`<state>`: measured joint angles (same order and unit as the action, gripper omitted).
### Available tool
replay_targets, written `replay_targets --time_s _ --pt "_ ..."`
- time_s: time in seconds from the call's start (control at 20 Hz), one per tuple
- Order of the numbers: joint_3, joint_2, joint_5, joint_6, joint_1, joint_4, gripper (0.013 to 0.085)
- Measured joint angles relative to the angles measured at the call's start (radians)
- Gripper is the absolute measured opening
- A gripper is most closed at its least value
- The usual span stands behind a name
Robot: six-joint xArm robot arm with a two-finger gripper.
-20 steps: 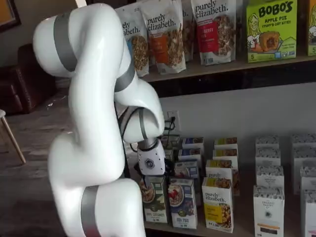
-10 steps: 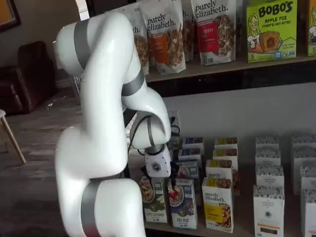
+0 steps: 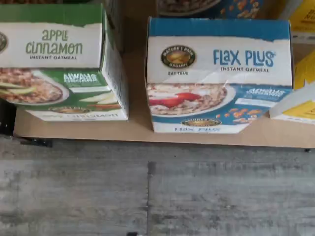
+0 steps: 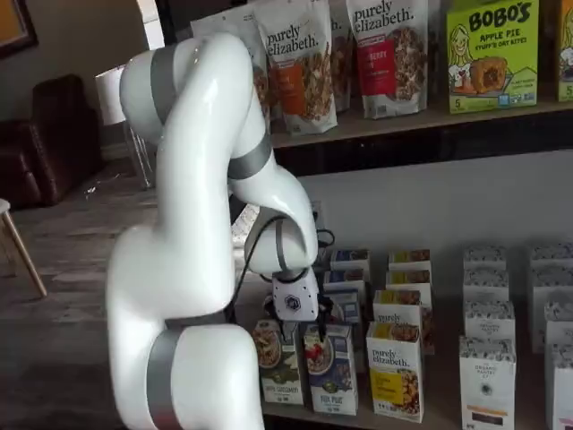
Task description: Pick up the blue and white box that is on the bottom shelf, the second box from the left
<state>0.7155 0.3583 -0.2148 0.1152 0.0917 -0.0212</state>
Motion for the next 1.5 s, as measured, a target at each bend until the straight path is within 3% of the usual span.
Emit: replay_targets --time_s 0.15,0.4,0.6,0.95,1.2,1.35,1.5 --pt "0.027 0.031 0.01 -0.043 -0.007 0.037 0.085" --pt "0.07 0.073 0.01 -0.059 -0.018 0.041 0.085" --pt "0.098 0.098 0.021 -0.097 -0.022 0.076 0.085" --pt "0.159 0.143 0.022 -0.137 -0.004 0.134 0.085" --pt "0.212 0.186 0.027 -0.102 0.018 0.12 0.085" --pt "0.24 0.206 0.024 -0.065 0.021 0.086 0.085" --pt "0.263 0.221 0.015 0.0 0.016 0.015 0.085"
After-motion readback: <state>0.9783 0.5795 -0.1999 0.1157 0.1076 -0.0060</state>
